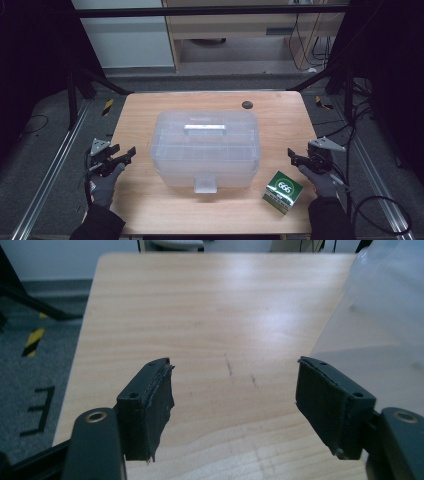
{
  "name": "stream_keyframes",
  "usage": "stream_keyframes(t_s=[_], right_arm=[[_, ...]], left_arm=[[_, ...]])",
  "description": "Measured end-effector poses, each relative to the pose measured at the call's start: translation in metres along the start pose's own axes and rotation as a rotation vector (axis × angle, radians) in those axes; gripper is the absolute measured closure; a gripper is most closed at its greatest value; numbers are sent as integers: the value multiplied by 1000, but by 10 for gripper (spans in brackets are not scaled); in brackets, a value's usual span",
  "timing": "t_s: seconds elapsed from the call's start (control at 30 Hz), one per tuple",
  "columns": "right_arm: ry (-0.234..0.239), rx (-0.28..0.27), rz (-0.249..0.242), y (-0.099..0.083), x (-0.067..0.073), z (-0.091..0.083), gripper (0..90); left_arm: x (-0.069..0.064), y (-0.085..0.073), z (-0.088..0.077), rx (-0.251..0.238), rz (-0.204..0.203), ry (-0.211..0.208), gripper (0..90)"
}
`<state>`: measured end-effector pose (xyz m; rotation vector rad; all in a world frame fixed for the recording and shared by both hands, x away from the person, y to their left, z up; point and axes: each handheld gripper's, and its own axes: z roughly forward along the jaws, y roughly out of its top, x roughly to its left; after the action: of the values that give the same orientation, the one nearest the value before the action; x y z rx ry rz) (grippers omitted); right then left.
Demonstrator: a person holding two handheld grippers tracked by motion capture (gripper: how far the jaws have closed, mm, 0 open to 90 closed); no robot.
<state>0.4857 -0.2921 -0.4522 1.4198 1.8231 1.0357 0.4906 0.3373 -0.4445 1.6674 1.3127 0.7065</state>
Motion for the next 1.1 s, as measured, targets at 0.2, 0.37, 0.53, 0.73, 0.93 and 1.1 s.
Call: stream_keyframes(t_s=[0.2,0.37,0.53,0.73,0.93,1.1], right_arm=[[9,-20,-19,9,6,-11,197],[39,-32,-64,13,18,-15,274],[81,-59,-79,20,26,-22,353],[110,-67,-91,24,31,-24,370],[148,-70,-120,29,37,-27,334],[154,-73,-123,31,39,-29,318]], left_arm=[[-10,12,-10,-37,29,-10,315],[-18,27,-21,-73,41,-30,306],[-23,44,-37,-109,65,-47,295],[-25,53,-46,-126,86,-63,294],[-30,63,-48,-100,153,-113,289],[-36,72,-49,-94,190,-133,287]])
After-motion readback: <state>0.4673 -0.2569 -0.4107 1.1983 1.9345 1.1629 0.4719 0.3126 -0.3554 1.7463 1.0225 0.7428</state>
